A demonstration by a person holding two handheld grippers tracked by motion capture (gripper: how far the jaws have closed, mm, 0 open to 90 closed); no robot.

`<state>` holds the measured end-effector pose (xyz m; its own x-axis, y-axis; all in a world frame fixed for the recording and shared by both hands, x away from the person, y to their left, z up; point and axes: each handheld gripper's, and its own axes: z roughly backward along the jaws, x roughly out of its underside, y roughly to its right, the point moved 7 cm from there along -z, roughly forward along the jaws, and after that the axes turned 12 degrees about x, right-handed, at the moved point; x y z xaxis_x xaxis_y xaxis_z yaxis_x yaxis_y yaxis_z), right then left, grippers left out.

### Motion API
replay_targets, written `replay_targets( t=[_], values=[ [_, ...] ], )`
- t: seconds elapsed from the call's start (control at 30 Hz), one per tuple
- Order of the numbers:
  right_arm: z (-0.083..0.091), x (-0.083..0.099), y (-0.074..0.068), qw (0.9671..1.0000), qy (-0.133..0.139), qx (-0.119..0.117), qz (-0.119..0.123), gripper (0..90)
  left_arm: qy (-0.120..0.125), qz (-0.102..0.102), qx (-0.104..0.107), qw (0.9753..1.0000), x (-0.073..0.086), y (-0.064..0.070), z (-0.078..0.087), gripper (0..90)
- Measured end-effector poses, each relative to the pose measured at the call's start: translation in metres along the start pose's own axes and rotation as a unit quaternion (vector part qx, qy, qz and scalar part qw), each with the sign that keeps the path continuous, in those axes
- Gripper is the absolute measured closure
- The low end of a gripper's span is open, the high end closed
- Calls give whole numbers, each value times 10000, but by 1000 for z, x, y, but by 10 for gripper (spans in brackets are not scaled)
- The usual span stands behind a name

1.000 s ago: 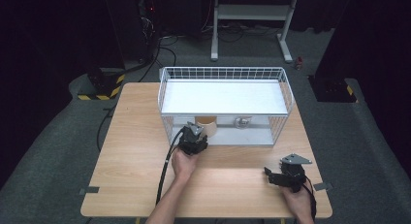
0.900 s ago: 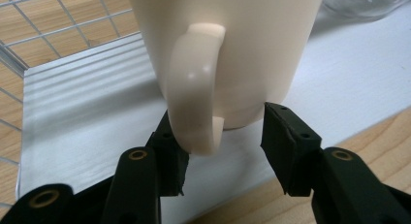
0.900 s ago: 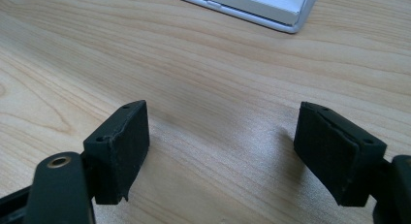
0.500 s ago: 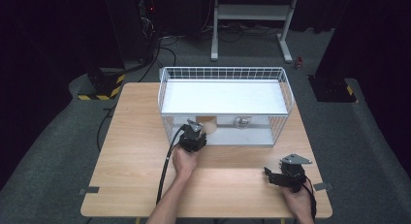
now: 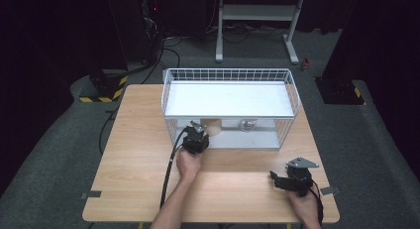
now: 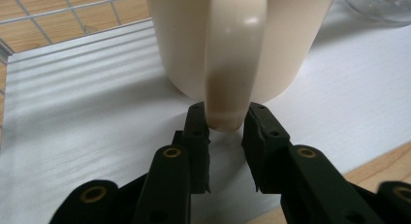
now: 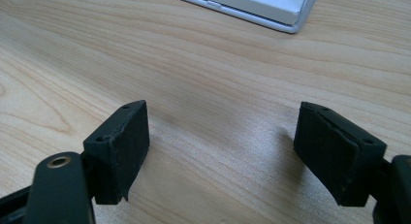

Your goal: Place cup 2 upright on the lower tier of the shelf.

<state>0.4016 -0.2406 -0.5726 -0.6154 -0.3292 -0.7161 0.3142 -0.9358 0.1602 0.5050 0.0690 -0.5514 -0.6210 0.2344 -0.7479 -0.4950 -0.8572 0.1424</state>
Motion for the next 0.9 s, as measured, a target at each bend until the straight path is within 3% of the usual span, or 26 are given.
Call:
replay_targets(
  t=[0.13,0.6,0.73,0.8,0.83,0.9],
  values=[
    [0,0,0,10000,0,-2,4,206,-35,-28,-91,9999,-1,-1,-2,736],
    [0,0,0,10000,0,-2,3,206,6,56,-49,10000,-5,-2,-5,763],
    [0,0,0,10000,-1,-2,1,206,-53,-4,-27,10000,-4,-1,-4,674],
    [0,0,0,10000,0,-2,4,206,-50,-163,-35,9998,-4,2,-2,622],
    [0,0,0,10000,0,-2,4,206,29,-84,81,9999,-4,5,-1,584],
    [0,0,0,10000,0,2,1,206,64,-115,45,9999,-4,5,3,516]
  ],
)
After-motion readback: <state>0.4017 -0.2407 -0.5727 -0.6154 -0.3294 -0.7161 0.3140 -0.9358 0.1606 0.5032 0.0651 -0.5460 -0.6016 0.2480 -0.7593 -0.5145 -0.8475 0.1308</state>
